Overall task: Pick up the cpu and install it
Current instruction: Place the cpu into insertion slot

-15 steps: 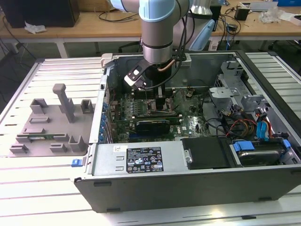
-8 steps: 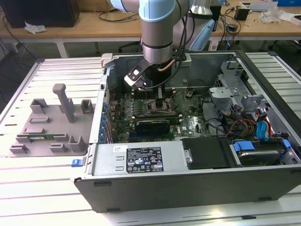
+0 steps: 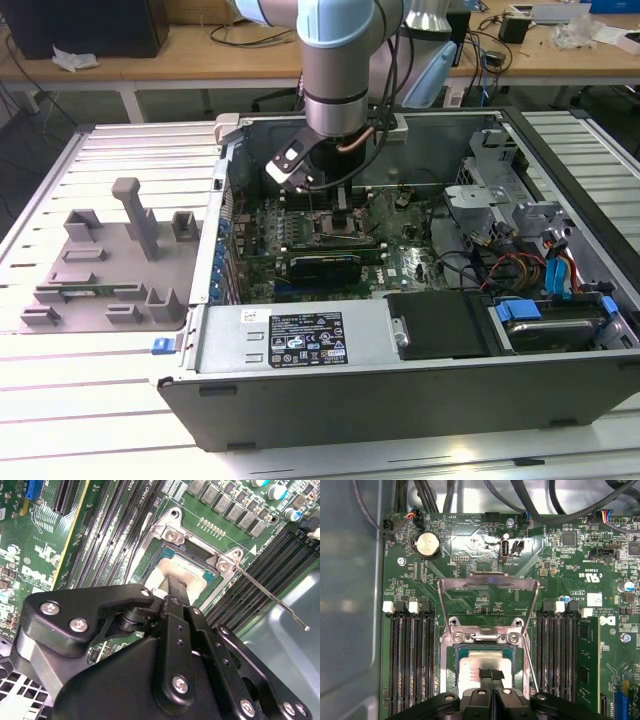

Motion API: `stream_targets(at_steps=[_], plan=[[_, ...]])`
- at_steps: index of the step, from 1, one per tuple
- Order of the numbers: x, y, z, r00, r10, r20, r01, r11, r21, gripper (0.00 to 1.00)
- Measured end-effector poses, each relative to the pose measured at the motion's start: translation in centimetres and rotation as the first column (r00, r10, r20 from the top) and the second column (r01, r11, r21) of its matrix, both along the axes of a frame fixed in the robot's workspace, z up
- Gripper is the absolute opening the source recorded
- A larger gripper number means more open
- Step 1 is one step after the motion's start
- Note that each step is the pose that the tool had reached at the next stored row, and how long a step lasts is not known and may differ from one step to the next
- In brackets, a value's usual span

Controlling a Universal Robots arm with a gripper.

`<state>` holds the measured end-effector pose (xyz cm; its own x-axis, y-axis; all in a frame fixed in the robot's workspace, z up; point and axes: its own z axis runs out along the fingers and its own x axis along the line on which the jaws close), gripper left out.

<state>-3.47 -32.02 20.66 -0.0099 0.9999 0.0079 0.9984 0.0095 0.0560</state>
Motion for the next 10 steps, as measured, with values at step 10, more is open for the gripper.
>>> stream_targets(at_steps=[10], plan=[[0.0,-0.02,-0.3,1.0,0.006,-0.0004,-0.006,1.0,-0.0007,0.11]])
